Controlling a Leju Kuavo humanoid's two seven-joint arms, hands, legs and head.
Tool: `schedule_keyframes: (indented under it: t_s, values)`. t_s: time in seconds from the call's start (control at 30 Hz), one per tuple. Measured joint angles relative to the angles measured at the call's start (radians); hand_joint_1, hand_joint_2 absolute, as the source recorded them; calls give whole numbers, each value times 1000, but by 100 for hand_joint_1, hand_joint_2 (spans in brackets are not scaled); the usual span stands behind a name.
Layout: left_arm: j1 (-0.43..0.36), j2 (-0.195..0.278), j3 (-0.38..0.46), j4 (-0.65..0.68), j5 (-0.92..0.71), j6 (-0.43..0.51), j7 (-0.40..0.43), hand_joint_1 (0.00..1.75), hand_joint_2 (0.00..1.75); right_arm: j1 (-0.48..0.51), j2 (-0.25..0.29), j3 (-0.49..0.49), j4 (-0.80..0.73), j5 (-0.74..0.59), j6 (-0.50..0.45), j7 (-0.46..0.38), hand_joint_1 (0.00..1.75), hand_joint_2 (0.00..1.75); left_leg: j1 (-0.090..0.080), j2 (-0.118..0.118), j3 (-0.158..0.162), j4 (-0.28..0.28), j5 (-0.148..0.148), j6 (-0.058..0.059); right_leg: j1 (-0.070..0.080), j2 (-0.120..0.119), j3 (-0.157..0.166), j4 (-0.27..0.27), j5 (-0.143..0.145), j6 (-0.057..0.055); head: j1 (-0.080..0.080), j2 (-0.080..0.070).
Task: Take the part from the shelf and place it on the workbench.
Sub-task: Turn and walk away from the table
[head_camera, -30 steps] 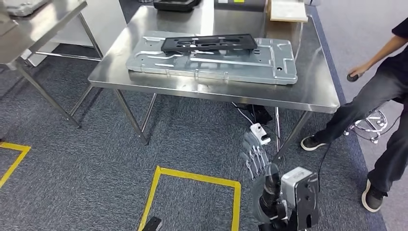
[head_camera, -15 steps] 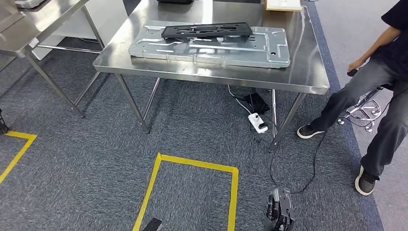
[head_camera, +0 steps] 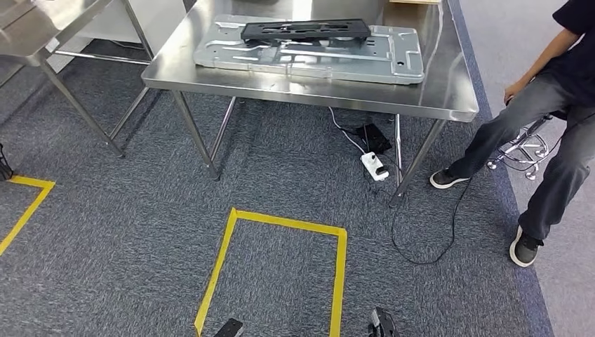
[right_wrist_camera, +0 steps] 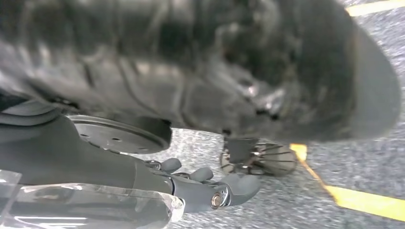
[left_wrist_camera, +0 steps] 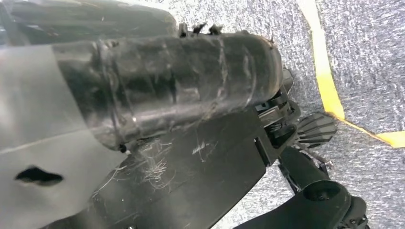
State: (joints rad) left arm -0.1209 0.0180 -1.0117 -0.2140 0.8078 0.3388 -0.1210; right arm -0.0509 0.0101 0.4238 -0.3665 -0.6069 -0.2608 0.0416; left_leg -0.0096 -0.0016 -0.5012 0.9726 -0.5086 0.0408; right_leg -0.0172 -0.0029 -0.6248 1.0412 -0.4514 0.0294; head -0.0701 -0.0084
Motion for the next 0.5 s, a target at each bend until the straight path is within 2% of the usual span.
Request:
schedule_keyframes:
  t_s: [0.03, 0.1, 0.13, 0.17, 0.2, 0.23, 0.27, 0.33, 0.37, 0.4, 0.43, 0.5]
  values:
    - [0, -2, 0, 0, -1, 0, 0, 0, 0, -1, 2, 0, 11, 0, 1, 0, 0, 0, 1, 1, -1, -6, 7, 8, 1, 1, -15, 36, -26, 2, 1, 0]
    - [0, -4, 0, 0, -1, -1, 2, 0, 0, -4, 6, 0, 32, 2, 4, 0, 0, 0, -2, 3, -9, -5, 14, 18, 2, 2, -64, 160, -97, 3, 3, 0]
    - [0, -5, -1, 0, -2, -2, 3, 0, 0, -5, 9, 0, 42, 5, 6, 0, 0, 0, -4, 2, -14, -3, 17, 20, 2, 2, -86, 219, -121, 5, 3, 0]
    - [0, -7, -1, 0, -4, -4, 4, 0, 0, -5, 10, 0, 51, 12, 11, 0, 0, 0, -6, -1, -19, 0, 18, 22, 2, 2, -94, 251, -130, 5, 3, 0]
    - [0, -8, -2, 0, -6, -6, 7, 0, 0, -5, 11, 0, 59, 23, 17, 0, 0, 0, -7, -7, -23, 4, 19, 22, 2, 2, -83, 245, -120, 6, 3, 0]
    - [-1, -8, -4, 0, -9, -6, 8, 0, 0, -6, 12, 1, 65, 40, 22, 1, 0, 0, -7, -13, -27, 9, 20, 22, 1, 4, -54, 202, -97, 5, 3, 0]
    - [-2, -11, -5, 0, -12, -4, 7, 0, 0, -8, 13, 5, 71, 68, 26, 4, 0, 0, -7, -20, -32, 16, 19, 20, 1, 14, -13, 134, -70, 3, 3, 0]
    - [-8, -19, -8, 0, -11, 12, 11, 0, 0, -13, 14, 25, 82, 147, 28, 16, 0, 0, -9, -34, -46, 34, 16, 15, -1, 42, 50, 20, -43, -2, 2, 0]
    - [-14, -27, -8, 0, -8, 26, 22, 0, 0, -16, 14, 40, 88, 195, 28, 28, 0, 0, -8, -42, -54, 41, 16, 10, -1, 50, 63, -5, -42, -5, 2, 0]
    - [-23, -35, -8, 0, -3, 40, 40, 0, 0, -17, 16, 58, 93, 238, 26, 42, 0, 0, -7, -50, -60, 45, 18, 5, 0, 49, 65, -10, -45, -8, 2, 0]
    - [-32, -42, -8, 0, 3, 51, 61, 0, 0, -19, 18, 79, 96, 275, 24, 56, 0, 0, -5, -58, -65, 45, 21, -1, 1, 40, 65, -12, -42, -13, 2, 0]
    - [-46, -55, -8, -1, 8, 60, 91, 0, 0, -23, 26, 122, 100, 314, 19, 76, 0, 0, -3, -52, -76, 62, 10, -12, -2, 23, 69, -21, -34, -24, -1, 0]
